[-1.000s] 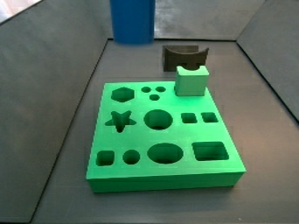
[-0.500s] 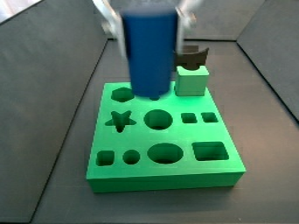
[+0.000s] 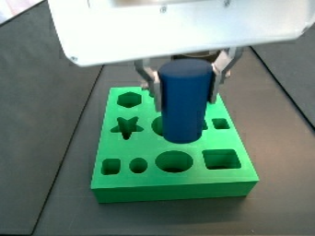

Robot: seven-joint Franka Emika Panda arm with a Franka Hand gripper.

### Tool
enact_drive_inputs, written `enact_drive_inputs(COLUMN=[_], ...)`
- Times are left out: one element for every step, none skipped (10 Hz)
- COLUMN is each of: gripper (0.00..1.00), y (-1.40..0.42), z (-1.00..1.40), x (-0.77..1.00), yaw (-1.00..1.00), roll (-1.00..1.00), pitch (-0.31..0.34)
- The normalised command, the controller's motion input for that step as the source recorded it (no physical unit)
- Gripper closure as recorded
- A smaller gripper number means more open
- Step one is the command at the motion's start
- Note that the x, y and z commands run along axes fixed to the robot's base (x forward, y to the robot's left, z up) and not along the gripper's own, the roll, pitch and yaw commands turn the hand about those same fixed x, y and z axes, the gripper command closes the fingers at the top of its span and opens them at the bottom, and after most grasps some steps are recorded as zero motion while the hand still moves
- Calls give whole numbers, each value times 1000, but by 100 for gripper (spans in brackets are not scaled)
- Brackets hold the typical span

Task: Pick up the oval object. Move up. Move to above the board. Insert the oval object.
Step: Insert the oval object.

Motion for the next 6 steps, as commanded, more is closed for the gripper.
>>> enact_drive_inputs(gripper=[100, 100, 100, 100, 100, 100], y=[-103, -263, -271, -43, -111, -126], z=[-600, -757, -577, -57, -383, -580], x=[-191, 0, 69, 0, 49, 131], yaw=[0, 0, 0, 0, 0, 37], roll=[107, 119, 14, -13, 29, 80], pitch=[-179, -139, -153, -27, -80, -96])
